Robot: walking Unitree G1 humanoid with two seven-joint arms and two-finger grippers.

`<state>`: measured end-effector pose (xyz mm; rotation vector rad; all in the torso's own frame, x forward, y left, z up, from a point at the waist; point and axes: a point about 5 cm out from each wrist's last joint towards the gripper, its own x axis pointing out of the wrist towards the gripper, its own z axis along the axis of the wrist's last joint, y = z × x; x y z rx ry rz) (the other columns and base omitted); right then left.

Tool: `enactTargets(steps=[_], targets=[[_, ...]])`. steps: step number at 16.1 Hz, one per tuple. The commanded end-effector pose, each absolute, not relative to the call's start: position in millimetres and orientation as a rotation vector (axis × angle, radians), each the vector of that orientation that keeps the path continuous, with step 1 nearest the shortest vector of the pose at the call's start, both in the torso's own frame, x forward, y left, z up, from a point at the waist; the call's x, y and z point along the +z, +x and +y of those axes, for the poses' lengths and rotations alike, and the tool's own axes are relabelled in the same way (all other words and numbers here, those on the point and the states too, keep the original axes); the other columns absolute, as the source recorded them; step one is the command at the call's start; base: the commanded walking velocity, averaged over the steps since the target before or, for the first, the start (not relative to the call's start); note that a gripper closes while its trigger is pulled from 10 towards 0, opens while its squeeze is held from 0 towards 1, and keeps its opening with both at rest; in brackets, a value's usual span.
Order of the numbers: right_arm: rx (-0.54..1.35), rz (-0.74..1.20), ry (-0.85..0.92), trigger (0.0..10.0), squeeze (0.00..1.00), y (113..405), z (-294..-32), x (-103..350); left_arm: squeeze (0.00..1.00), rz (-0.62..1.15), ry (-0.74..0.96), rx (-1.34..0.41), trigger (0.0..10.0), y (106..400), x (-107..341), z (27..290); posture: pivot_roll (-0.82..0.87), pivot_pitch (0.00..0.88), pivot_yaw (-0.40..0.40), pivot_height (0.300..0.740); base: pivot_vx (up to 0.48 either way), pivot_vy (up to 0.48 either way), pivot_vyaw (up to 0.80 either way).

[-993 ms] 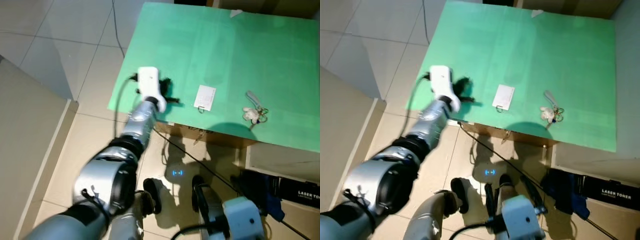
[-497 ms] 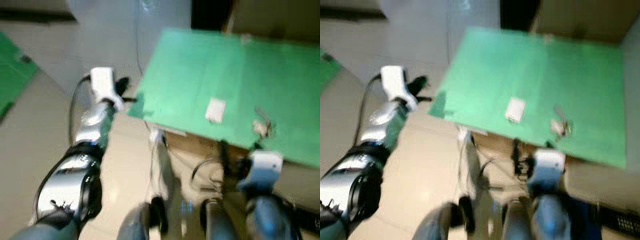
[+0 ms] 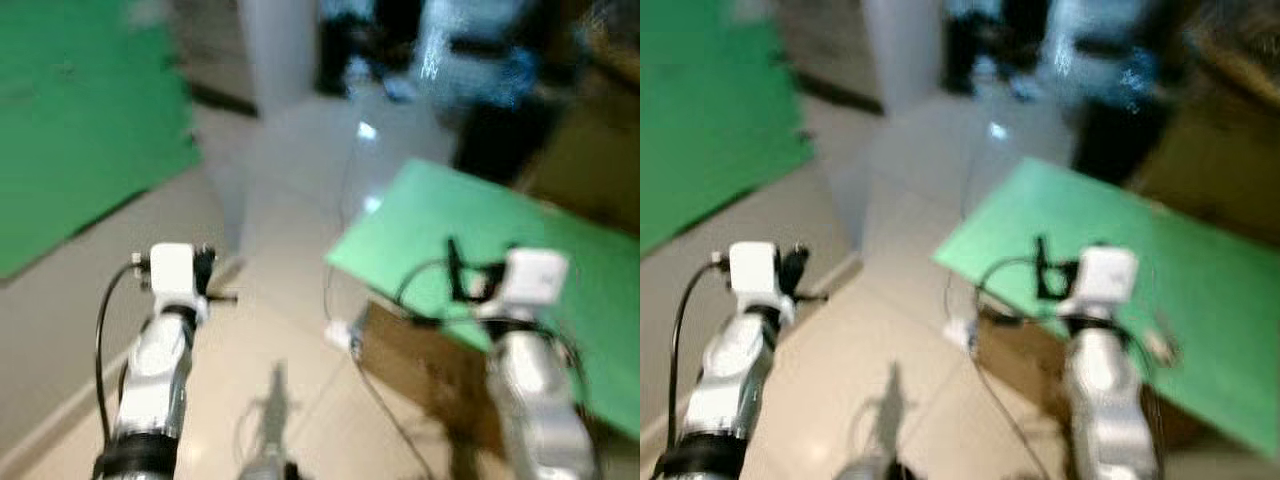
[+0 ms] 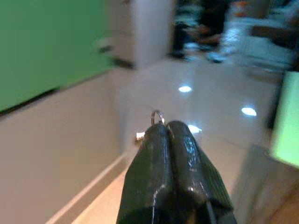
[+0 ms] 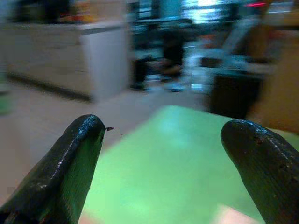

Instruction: Hang keys on a hook

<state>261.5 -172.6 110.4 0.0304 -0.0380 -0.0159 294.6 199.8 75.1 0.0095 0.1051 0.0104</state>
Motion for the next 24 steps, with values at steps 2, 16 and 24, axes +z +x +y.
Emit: enactTargets(steps=[2, 16, 24], targets=[[0.03, -0.014, 0.052, 10.0, 1.0, 264.9, -166.2, 102.6, 0.0, 0.076, 0.064, 0.052, 10.0, 306.4, 88.9, 193.8, 0.01, 0.0, 0.02, 0.74, 0.0, 0.0, 0.64], [0.084, 0.12, -0.035, 10.0, 1.0, 244.6, -177.4, 65.6, 0.0, 0.182, 0.091, -0.023, 10.0, 259.7, 64.2, 205.5, 0.02, 0.0, -0.001, 0.74, 0.145, -0.141, 0.54], [0.128, 0.099, -0.093, 10.0, 1.0, 257.0, -182.0, 66.9, 0.0, 0.074, 0.031, -0.035, 10.0, 292.1, 93.4, 187.7, 0.02, 0.0, -0.021, 0.74, 0.221, -0.063, 0.3]])
